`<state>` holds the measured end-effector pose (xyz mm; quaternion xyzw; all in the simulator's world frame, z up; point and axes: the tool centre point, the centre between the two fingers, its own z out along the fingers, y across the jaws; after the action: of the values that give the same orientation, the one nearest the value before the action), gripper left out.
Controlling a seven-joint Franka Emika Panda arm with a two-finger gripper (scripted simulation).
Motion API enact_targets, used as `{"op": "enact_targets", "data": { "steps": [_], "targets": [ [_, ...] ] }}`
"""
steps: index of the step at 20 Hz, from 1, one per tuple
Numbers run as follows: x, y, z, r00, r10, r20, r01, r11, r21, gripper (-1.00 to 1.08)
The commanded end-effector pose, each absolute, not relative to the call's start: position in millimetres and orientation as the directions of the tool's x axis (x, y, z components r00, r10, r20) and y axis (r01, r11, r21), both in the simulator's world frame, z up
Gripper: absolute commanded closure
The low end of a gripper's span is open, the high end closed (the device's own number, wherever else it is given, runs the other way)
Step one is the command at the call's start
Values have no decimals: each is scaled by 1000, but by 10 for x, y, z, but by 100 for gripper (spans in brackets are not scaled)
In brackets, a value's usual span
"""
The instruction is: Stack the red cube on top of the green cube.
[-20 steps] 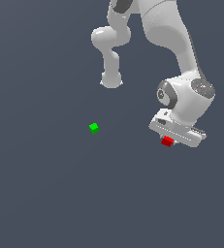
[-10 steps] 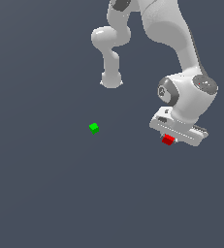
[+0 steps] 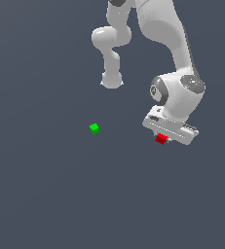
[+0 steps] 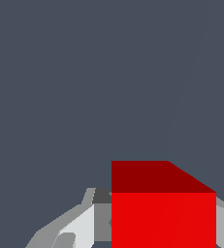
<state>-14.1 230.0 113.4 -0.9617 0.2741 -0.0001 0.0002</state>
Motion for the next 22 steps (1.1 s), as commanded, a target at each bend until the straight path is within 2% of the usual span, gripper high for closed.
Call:
{"op": "enact_targets", "data": {
  "steps": [1,8,22],
  "targets": [
    [-193,2156,1115,849,-528,1,-528,-849,-1,108],
    [-430,1545,1018,849,-528,0,-528,-849,-1,108],
    [-1017,-36,767,849,-528,0,-528,-849,0,108]
  ]
}}
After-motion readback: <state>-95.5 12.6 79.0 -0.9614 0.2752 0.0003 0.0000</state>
